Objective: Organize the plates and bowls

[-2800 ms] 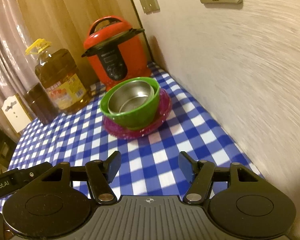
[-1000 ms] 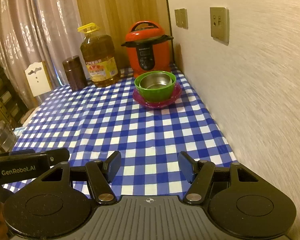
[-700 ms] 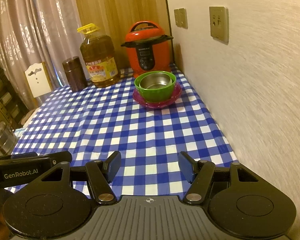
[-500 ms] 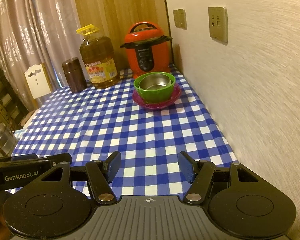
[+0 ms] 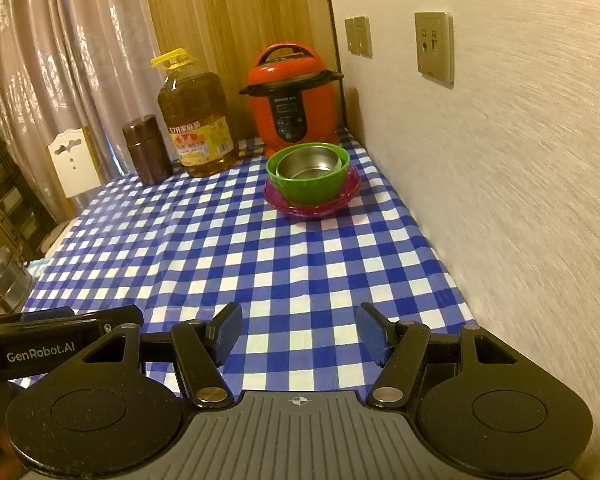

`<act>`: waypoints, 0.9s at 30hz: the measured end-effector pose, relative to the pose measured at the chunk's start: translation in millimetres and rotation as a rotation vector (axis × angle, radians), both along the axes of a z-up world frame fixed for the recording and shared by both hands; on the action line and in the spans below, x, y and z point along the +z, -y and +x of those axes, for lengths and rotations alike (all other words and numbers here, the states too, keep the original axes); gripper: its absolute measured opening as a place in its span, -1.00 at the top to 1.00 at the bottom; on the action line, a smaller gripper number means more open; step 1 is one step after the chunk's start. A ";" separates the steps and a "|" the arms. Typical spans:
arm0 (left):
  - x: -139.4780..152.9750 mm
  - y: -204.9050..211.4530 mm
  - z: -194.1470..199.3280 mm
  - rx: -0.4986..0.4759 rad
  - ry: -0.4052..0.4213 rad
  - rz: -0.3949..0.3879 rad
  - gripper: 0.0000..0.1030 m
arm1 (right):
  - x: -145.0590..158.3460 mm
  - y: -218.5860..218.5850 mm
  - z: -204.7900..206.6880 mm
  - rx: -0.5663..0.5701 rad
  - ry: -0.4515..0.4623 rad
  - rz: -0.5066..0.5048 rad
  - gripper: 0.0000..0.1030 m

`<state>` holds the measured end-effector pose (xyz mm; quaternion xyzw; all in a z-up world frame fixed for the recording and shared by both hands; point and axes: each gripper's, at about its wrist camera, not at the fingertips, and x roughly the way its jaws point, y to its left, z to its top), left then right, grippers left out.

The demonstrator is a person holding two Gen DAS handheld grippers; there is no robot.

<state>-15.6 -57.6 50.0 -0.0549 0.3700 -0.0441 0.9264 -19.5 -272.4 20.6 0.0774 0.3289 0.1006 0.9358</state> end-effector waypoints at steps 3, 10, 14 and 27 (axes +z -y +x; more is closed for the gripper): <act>-0.1 -0.2 0.2 -0.001 -0.002 -0.002 -0.67 | -0.4 0.7 -0.1 -0.001 0.001 0.000 -0.23; -0.2 -0.7 -0.3 -0.004 -0.002 -0.001 -0.67 | -0.5 1.2 0.5 -0.001 0.002 0.000 -0.23; -0.2 -0.9 0.1 -0.005 -0.001 -0.002 -0.67 | 0.0 2.1 0.7 -0.002 0.003 0.000 -0.23; 0.3 0.6 0.9 -0.009 0.003 -0.001 -0.67 | 2.4 2.5 2.4 -0.007 0.006 -0.001 -0.23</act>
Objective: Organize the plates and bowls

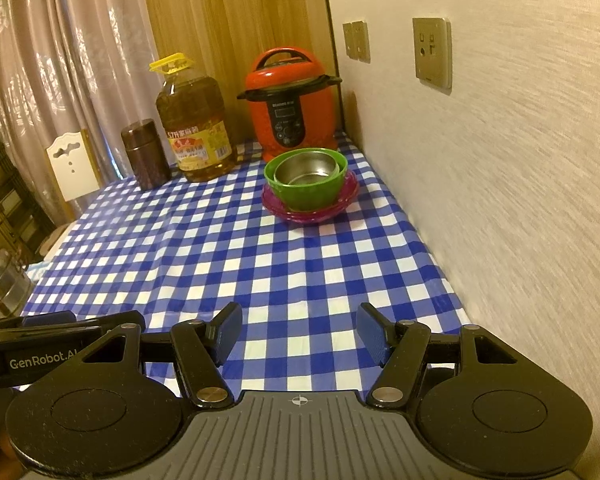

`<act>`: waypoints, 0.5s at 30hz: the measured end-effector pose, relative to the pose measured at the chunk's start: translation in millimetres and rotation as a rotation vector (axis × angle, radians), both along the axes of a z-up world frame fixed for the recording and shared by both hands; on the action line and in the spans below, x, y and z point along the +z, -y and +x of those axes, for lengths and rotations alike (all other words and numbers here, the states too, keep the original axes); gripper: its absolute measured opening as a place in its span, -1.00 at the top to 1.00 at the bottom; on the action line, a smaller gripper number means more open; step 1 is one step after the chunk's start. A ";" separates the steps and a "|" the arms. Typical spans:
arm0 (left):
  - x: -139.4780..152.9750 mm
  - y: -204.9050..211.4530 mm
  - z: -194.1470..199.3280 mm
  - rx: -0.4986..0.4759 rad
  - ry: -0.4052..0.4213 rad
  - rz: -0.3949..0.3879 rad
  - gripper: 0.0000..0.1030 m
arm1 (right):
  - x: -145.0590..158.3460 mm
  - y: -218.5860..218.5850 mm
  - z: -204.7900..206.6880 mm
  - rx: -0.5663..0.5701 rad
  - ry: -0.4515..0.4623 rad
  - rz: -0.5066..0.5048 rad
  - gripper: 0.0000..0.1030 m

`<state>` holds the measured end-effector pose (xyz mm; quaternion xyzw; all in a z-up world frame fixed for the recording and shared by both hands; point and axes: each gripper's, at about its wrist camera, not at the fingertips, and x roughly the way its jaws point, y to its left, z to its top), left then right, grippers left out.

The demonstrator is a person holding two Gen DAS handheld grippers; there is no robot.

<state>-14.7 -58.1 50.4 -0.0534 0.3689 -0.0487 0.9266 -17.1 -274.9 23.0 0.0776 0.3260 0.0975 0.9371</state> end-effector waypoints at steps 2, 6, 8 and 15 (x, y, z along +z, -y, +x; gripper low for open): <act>0.3 0.7 0.5 -0.001 0.000 0.000 -0.67 | 1.2 0.4 0.8 -0.002 0.000 0.001 -0.23; 0.5 0.8 0.5 0.000 0.000 0.000 -0.67 | 1.5 0.0 0.7 -0.003 0.001 0.001 -0.23; 0.3 0.9 0.5 0.000 0.001 0.002 -0.67 | 1.4 0.1 0.9 -0.003 0.002 0.000 -0.23; 0.3 2.2 0.4 -0.001 -0.001 0.001 -0.67 | 1.7 0.4 1.2 -0.004 0.002 0.001 -0.23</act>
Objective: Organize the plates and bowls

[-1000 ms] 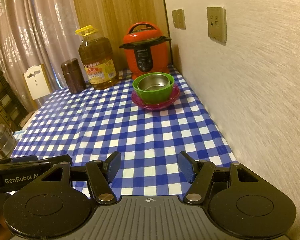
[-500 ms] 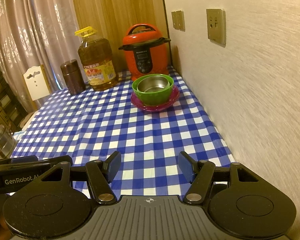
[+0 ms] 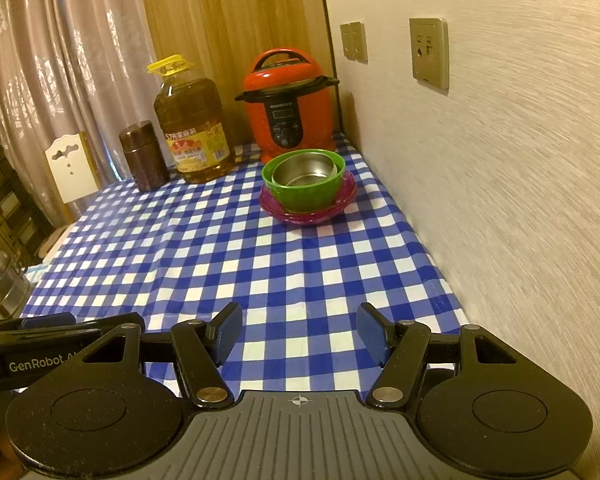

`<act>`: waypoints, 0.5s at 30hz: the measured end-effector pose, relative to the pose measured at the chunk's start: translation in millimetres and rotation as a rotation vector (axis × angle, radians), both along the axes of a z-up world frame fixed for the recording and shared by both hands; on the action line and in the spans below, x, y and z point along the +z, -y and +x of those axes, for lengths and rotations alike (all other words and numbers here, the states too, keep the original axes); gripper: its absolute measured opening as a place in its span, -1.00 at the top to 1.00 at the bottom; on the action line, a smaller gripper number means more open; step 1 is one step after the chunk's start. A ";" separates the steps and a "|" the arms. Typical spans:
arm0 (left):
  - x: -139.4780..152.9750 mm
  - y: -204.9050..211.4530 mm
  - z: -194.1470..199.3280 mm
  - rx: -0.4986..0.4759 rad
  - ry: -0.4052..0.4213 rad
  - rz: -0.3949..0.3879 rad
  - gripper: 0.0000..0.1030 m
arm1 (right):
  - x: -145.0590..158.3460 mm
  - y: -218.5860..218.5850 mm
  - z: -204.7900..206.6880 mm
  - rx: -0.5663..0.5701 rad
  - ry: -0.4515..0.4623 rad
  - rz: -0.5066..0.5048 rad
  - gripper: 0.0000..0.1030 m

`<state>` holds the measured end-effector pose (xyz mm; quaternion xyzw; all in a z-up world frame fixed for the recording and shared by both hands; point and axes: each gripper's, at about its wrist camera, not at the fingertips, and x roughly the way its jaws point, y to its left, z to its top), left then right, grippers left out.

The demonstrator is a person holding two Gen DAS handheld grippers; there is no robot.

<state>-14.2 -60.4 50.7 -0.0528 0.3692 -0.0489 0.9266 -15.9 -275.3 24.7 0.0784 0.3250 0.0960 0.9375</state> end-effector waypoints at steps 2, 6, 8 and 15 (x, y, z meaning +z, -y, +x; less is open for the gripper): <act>0.2 0.7 0.0 -0.002 0.001 -0.001 -0.67 | 0.0 0.1 0.1 0.001 0.000 -0.001 -0.23; 0.1 1.3 -0.1 -0.003 0.000 -0.001 -0.67 | -0.2 0.0 -0.4 0.000 -0.001 0.000 -0.23; 0.3 1.3 -0.1 -0.003 0.001 -0.001 -0.67 | -0.3 0.0 -0.5 0.000 0.000 0.000 -0.23; 0.3 0.8 -0.6 -0.004 -0.001 -0.003 -0.67 | -0.3 0.2 -0.5 0.000 -0.001 0.001 -0.23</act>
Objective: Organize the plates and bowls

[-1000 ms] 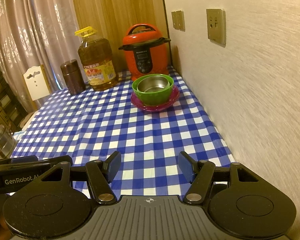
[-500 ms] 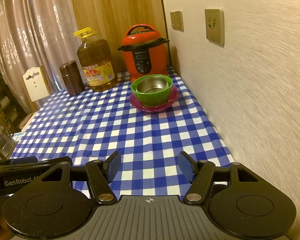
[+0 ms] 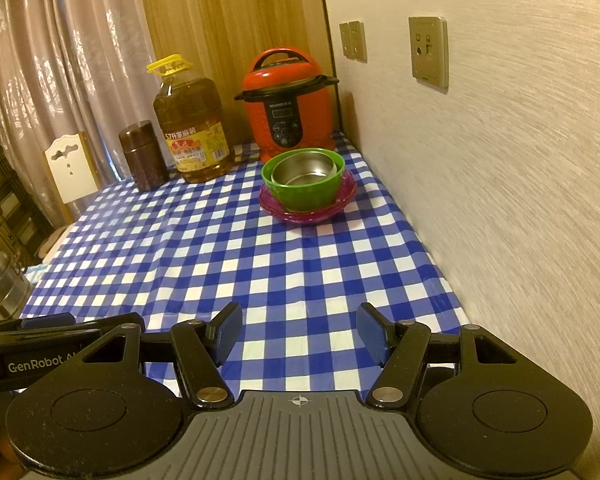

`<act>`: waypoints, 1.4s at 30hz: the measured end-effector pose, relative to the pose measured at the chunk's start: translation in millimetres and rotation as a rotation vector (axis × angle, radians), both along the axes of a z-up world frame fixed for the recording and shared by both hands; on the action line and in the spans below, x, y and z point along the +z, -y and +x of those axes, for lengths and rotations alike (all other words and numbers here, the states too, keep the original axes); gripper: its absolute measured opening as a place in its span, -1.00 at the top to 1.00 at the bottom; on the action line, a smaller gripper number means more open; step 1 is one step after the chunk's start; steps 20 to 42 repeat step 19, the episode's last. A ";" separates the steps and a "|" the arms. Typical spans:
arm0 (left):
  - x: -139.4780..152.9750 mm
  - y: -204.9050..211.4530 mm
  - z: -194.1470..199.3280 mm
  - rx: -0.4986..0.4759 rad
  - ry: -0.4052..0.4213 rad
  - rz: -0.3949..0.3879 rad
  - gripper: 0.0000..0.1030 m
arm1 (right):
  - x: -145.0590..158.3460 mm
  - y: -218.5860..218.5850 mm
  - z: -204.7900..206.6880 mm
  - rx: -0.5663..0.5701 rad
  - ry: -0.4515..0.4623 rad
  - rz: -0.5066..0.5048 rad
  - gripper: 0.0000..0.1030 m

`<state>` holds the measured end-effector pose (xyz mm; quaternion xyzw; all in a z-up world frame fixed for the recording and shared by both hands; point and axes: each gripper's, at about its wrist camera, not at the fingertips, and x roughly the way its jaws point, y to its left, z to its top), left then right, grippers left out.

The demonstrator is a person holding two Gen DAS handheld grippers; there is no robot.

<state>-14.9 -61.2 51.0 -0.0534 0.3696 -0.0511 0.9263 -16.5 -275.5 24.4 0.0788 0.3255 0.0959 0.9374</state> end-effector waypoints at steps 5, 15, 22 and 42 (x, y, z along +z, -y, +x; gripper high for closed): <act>-0.1 0.3 0.1 0.000 0.000 0.000 -0.67 | -0.2 0.2 0.4 -0.001 0.000 -0.001 -0.23; -0.4 -0.2 -1.4 0.000 0.010 -0.006 -0.67 | -0.8 0.5 0.9 -0.001 0.000 -0.002 -0.23; -0.4 -2.9 -1.9 0.008 0.017 -0.013 -0.67 | -0.9 0.5 0.8 -0.002 -0.001 -0.001 -0.23; -0.4 -2.9 -1.9 0.008 0.017 -0.013 -0.67 | -0.9 0.5 0.8 -0.002 -0.001 -0.001 -0.23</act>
